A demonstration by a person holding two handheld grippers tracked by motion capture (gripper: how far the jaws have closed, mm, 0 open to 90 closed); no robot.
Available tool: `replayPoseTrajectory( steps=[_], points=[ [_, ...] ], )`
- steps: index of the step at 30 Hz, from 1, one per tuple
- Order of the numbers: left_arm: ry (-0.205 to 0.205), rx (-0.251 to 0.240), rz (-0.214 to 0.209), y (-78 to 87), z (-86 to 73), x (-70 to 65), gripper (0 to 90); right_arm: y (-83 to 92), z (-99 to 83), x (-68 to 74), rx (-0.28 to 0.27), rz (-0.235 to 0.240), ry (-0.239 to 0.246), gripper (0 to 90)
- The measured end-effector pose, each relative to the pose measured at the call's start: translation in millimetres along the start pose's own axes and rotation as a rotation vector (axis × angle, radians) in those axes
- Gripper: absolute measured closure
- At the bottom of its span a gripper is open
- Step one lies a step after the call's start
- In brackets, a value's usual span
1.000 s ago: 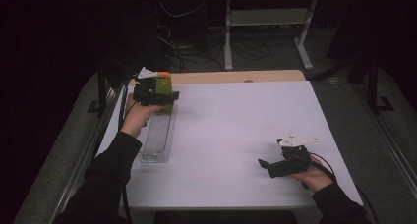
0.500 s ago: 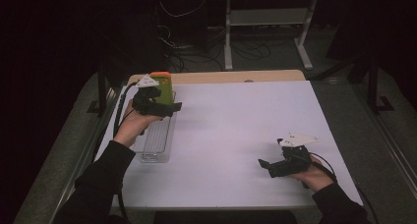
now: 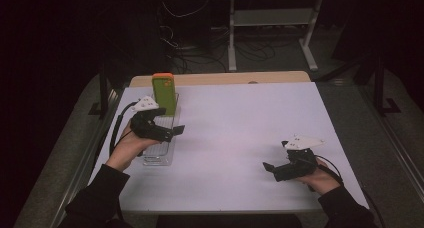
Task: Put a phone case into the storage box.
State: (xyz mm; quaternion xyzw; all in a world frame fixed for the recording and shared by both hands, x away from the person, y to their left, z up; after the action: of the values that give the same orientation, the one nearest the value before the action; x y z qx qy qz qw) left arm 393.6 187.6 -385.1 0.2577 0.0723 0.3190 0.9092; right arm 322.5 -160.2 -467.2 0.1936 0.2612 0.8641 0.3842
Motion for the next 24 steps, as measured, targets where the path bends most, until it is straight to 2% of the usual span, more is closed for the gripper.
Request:
replayPoseTrajectory(
  steps=[2, 8, 14, 20, 24],
  points=[
    [0.001, -0.002, -0.013, 0.9, -5.9, -5.1, 0.6, 0.1, 1.5, -0.7, -0.012, 0.001, 0.011, 0.0],
    [-0.011, 0.001, -0.029, 3.0, -18.4, -14.5, 0.5, 4.6, 4.7, -3.2, -0.024, -0.002, -0.009, 0.0],
    [-0.019, -0.001, -0.041, 7.3, -28.8, -22.2, 0.6, 7.9, 6.6, -6.0, -0.037, 0.000, -0.009, 0.0],
    [-0.031, 0.001, -0.045, 11.7, -41.3, -26.4, 0.5, 11.4, 9.5, -5.8, -0.048, 0.007, -0.014, 0.0],
    [-0.023, -0.012, -0.049, 15.7, -48.3, -25.5, 0.6, 13.1, 12.6, -5.0, -0.064, 0.016, -0.015, 0.0]
  ],
)
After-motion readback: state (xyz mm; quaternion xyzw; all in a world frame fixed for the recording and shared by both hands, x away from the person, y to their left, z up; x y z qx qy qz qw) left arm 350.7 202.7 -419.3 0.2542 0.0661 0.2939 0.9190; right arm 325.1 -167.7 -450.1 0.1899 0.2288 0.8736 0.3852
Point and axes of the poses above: each handheld gripper's, and its own axes: y roughly backward along the jaws, z roughly out of its top, x roughly to its left, the point moved 7 cm from there along -y, roughly forward along the jaws, and after that the axes turned 7 degrees about -y, right-handed, at the moved point
